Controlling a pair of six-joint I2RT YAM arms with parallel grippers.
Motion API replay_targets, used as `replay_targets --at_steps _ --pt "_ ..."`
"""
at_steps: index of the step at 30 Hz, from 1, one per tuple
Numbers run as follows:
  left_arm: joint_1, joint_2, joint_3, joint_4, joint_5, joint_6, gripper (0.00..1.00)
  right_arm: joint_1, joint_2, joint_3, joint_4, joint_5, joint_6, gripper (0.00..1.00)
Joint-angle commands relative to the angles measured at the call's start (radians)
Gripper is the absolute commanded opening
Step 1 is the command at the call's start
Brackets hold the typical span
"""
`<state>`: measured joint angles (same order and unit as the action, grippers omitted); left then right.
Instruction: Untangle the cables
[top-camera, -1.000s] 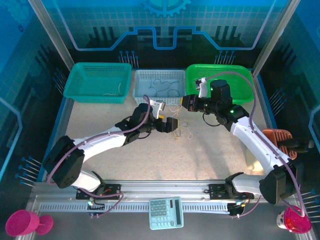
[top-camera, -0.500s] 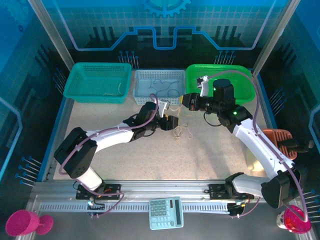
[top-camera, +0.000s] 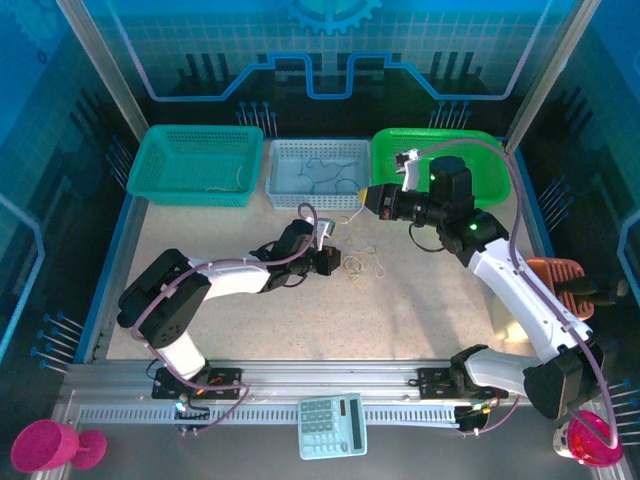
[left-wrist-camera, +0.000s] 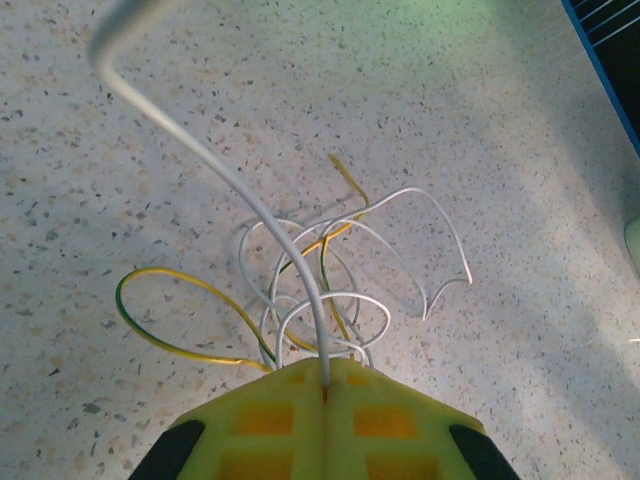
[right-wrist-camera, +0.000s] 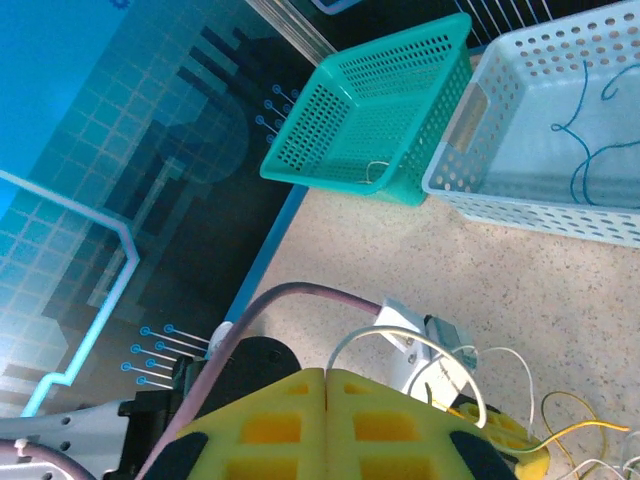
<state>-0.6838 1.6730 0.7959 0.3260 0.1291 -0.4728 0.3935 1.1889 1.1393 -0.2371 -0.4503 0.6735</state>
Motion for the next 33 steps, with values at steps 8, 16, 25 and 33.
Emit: replay_targets --at_steps 8,16,25,33 --pt "-0.005 -0.002 -0.036 0.036 0.02 -0.024 0.0 -0.018 -0.128 0.031 0.092 0.023 -0.014 0.0" --pt "-0.006 -0.018 -0.047 0.046 0.024 -0.036 0.0 -0.051 -0.15 0.029 0.102 0.041 -0.023 0.0" --pt "-0.005 -0.037 -0.056 0.043 0.062 -0.06 0.0 -0.059 -0.162 0.005 0.126 0.032 -0.066 0.0" --pt "-0.005 -0.081 -0.067 0.031 0.053 -0.051 0.43 -0.059 -0.128 0.048 0.139 -0.037 -0.06 0.0"
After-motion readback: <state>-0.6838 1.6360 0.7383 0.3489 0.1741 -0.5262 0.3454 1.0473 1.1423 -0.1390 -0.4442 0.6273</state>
